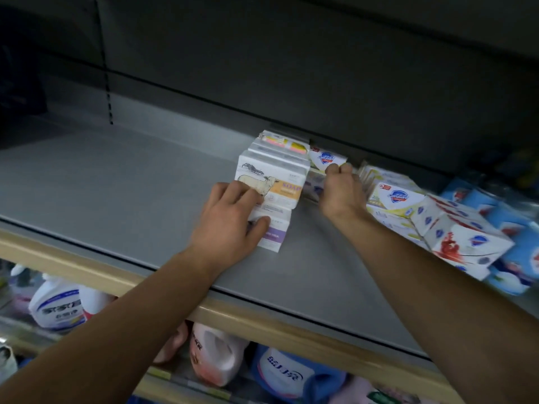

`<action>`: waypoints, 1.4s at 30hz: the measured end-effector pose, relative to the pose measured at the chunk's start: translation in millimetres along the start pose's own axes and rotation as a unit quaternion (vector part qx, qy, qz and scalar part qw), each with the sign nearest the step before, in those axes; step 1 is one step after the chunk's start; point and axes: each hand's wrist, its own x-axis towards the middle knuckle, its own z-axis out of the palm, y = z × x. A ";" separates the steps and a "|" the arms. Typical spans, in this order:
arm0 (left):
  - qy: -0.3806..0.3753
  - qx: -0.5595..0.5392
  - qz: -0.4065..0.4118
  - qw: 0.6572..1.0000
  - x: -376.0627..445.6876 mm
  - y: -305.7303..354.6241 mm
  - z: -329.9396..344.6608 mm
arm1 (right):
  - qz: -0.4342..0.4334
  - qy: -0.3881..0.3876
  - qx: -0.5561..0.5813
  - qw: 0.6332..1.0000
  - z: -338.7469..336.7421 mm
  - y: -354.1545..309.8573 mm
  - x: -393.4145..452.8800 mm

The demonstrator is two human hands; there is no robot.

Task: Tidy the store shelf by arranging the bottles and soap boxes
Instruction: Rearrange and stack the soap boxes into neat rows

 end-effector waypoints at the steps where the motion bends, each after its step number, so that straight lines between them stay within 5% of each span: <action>1: -0.001 0.001 0.001 1.000 0.0 0.8 -0.2 | -0.009 0.013 0.000 1.000 -10.5 2.2 -9.7; 6: -0.018 0.029 -0.001 0.999 -0.4 5.4 -5.3 | -0.054 0.036 0.119 0.991 -55.0 20.7 -71.1; 10: 0.048 0.059 0.051 0.996 -3.3 26.7 -12.6 | -0.059 -0.002 0.241 0.969 -71.3 35.9 -119.4; 14: -0.024 -0.147 0.071 0.986 -12.0 71.5 -13.3 | -0.068 -0.036 0.325 0.943 -76.1 50.8 -150.1; 18: -0.140 -0.312 0.001 0.940 -22.6 101.4 3.9 | -0.074 -0.032 0.396 0.915 -77.1 67.1 -172.2; 22: -0.133 -0.444 -0.118 0.878 -26.0 118.1 21.3 | -0.064 -0.014 0.444 0.894 -68.8 93.8 -190.6; 26: -0.121 -0.511 -0.234 0.818 -27.3 125.1 31.1 | -0.055 -0.084 0.496 0.863 -47.2 108.1 -204.4; 35: -0.154 -0.539 -0.205 0.802 -29.0 122.0 26.1 | 0.046 -0.075 0.610 0.788 -31.4 117.4 -200.9; 42: -0.153 -0.426 -0.150 0.879 -32.8 118.8 31.4 | 0.122 -0.094 0.621 0.768 -37.0 113.9 -195.9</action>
